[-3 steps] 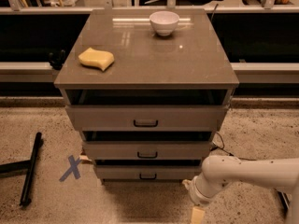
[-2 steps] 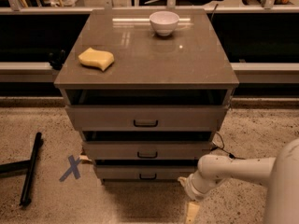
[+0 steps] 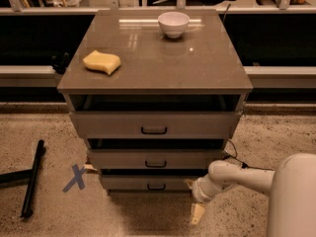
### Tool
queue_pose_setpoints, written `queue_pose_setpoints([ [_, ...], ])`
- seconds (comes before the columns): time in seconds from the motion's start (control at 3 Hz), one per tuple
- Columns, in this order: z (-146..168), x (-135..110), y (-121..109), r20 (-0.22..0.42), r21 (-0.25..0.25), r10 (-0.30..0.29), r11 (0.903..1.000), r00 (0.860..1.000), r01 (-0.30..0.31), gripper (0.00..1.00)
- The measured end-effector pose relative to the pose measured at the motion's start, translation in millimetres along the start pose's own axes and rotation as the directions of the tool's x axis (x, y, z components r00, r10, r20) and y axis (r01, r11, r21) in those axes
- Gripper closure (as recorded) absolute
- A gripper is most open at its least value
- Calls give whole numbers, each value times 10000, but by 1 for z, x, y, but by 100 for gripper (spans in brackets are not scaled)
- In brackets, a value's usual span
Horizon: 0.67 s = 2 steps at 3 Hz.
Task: Open bottom drawer
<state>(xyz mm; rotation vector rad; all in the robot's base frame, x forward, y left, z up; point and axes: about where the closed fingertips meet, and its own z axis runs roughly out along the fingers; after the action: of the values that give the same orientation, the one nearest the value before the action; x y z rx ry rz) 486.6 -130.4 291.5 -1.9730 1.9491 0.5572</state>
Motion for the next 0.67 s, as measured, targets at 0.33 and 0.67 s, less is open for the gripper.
queue_pose_setpoints([
  [0.33,43,12,-54,497,186,322,9993,9982,-332,0],
  [0.67,43,13,-59,508,257,343,9990,9981,-356,0],
])
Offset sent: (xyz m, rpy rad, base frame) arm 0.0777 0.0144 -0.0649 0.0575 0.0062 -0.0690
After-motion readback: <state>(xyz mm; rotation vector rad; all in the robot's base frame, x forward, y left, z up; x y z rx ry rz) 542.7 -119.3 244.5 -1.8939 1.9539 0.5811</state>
